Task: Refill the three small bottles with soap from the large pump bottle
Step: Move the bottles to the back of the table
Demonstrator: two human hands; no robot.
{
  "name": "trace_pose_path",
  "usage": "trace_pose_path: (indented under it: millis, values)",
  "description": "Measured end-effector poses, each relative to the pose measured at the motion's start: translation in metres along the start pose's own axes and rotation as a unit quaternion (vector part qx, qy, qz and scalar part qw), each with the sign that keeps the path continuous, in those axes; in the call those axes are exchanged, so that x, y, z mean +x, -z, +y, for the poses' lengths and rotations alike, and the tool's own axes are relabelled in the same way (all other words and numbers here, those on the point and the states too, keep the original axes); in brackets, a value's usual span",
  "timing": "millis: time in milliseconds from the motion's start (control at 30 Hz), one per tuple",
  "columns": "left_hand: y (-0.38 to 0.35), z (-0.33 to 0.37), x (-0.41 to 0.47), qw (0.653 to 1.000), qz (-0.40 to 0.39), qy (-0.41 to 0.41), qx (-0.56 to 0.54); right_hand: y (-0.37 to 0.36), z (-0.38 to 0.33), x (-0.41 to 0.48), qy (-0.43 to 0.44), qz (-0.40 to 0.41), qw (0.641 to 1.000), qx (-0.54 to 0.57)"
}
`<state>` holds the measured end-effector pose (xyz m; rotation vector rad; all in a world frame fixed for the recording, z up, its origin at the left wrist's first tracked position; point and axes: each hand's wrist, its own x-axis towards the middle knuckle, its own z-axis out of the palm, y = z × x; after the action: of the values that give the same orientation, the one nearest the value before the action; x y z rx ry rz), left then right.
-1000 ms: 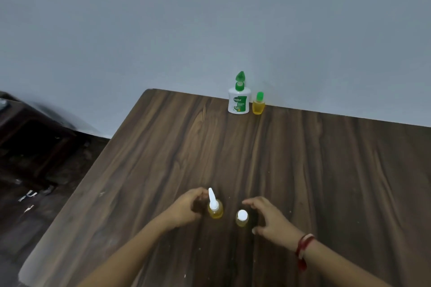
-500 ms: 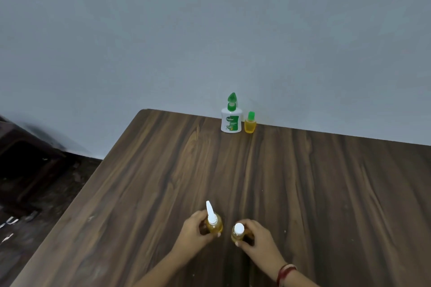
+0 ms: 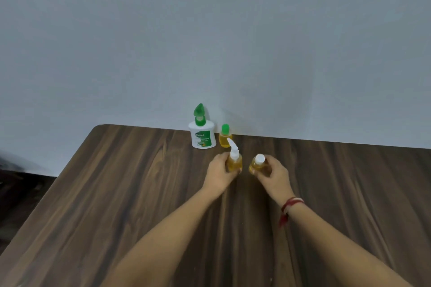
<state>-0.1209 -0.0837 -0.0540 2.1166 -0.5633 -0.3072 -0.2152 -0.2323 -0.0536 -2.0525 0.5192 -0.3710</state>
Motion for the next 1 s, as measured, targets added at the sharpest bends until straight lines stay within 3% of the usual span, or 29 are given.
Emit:
trace_pose_path:
  millis: [267,733,1000]
  values:
    - [-0.04,-0.005,0.049,0.999,0.034,0.026,-0.002,-0.002,0.024,0.073,-0.012,0.013,1.0,0.003]
    - [-0.075,-0.002,0.07,0.98,0.157,0.071,-0.102,-0.02,0.049,0.096,0.008,0.024,0.999,0.048]
    - [-0.079,0.002,0.074,0.973,0.178,0.099,-0.105,-0.025,0.048,0.097,0.002,0.038,0.998,0.046]
